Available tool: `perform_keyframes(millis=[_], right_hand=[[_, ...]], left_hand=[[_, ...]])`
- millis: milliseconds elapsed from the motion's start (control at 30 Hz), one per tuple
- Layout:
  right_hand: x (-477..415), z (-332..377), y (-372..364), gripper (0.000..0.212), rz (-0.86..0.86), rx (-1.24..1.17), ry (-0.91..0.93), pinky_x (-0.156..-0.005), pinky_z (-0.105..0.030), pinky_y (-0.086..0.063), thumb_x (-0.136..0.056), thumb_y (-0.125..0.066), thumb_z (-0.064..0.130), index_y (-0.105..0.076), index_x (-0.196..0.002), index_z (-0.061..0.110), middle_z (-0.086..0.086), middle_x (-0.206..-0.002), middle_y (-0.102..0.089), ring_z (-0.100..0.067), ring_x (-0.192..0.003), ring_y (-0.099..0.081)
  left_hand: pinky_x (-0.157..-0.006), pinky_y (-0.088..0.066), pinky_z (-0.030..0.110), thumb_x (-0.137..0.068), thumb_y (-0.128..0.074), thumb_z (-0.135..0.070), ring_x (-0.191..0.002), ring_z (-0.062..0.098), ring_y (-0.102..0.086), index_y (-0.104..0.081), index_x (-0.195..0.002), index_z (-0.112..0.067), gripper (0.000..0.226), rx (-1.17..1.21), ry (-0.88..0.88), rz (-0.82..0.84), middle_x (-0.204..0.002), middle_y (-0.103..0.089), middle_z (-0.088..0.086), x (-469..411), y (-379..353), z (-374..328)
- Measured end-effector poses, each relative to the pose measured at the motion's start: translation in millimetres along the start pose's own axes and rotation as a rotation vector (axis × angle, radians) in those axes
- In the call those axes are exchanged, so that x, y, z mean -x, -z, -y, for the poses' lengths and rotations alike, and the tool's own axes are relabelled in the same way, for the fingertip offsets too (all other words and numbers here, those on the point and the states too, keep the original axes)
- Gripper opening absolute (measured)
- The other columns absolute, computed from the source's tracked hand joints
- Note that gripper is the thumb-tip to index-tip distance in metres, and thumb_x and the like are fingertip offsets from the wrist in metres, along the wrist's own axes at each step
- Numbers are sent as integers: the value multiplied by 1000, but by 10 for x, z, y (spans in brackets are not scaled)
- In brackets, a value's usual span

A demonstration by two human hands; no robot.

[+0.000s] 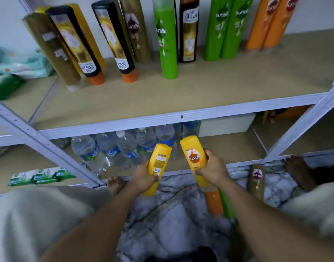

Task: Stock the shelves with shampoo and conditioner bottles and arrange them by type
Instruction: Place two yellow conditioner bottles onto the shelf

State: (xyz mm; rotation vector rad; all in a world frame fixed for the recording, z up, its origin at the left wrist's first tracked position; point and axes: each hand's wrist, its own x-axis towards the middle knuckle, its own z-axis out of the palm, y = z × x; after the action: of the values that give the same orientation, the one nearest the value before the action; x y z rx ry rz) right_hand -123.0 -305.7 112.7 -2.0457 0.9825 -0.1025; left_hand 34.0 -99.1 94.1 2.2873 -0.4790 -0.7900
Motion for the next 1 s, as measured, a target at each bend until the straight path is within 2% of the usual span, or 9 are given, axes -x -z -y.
perform_keyframes(millis=[67, 167, 300, 433, 567, 733, 867, 1000], right_hand=[[63, 156, 172, 71, -17, 4, 35, -85, -38, -55, -63, -94, 22, -59, -125, 19, -2, -114, -71, -27, -102, -66], [155, 344, 408, 67, -63, -32, 95, -88, -41, -55, -63, -94, 27, -59, -120, 26, 3, -110, -72, -24, -101, -68], [271, 561, 650, 61, -129, -78, 184, -89, -40, -55, -64, -94, 28, -58, -113, 32, 7, -105, -72, -19, -99, -67], [361, 817, 834, 64, -192, -109, 280, -87, -32, -50, -67, -93, 29, -61, -122, 27, 6, -107, -71, -16, -97, -63], [362, 1107, 1055, 67, -244, -178, 355, -87, -34, -53, -69, -92, 30, -59, -128, 25, 7, -110, -70, -14, -99, -63], [225, 1501, 1347, 71, -343, -253, 417, -87, -40, -56, -69, -92, 34, -57, -130, 25, 4, -112, -70, -17, -101, -65], [19, 1778, 1533, 67, -386, -290, 445, -86, -47, -57, -66, -93, 40, -59, -123, 27, 3, -110, -72, -18, -98, -67], [-185, 1982, 1644, 64, -403, -311, 473, -85, -47, -58, -66, -93, 36, -59, -120, 25, 5, -108, -70, -18, -97, -67]], left_hand=[[-86, -56, 45, -73, -83, -12, -96, 25, -68, -58, -117, -20, 51, 2, -48, -32, -107, -72, 3, 101, 153, -128], [-87, -57, 47, -72, -83, -12, -93, 20, -69, -58, -110, -24, 47, 17, -131, -70, -102, -72, -1, 219, 343, -299], [-86, -57, 45, -74, -84, -9, -94, 19, -69, -61, -118, -18, 50, 46, -242, -123, -104, -73, 0, 396, 526, -534], [-79, -54, 26, -75, -86, -13, -94, 7, -69, -61, -125, -23, 57, 113, -322, -194, -106, -73, -9, 570, 630, -753], [-78, -53, 20, -74, -88, -15, -93, -2, -69, -62, -123, -29, 57, 218, -420, -293, -102, -73, -16, 710, 761, -1031], [-85, -56, 29, -76, -88, -17, -98, 2, -69, -62, -128, -29, 59, 338, -548, -392, -106, -74, -17, 773, 1086, -1515], [-85, -55, 26, -79, -85, -13, -101, 5, -68, -61, -124, -28, 54, 420, -631, -449, -109, -71, -17, 715, 1378, -1969], [-83, -52, 22, -76, -88, -17, -97, -7, -64, -59, -126, -27, 59, 400, -626, -560, -104, -67, -21, 436, 1591, -2284]])
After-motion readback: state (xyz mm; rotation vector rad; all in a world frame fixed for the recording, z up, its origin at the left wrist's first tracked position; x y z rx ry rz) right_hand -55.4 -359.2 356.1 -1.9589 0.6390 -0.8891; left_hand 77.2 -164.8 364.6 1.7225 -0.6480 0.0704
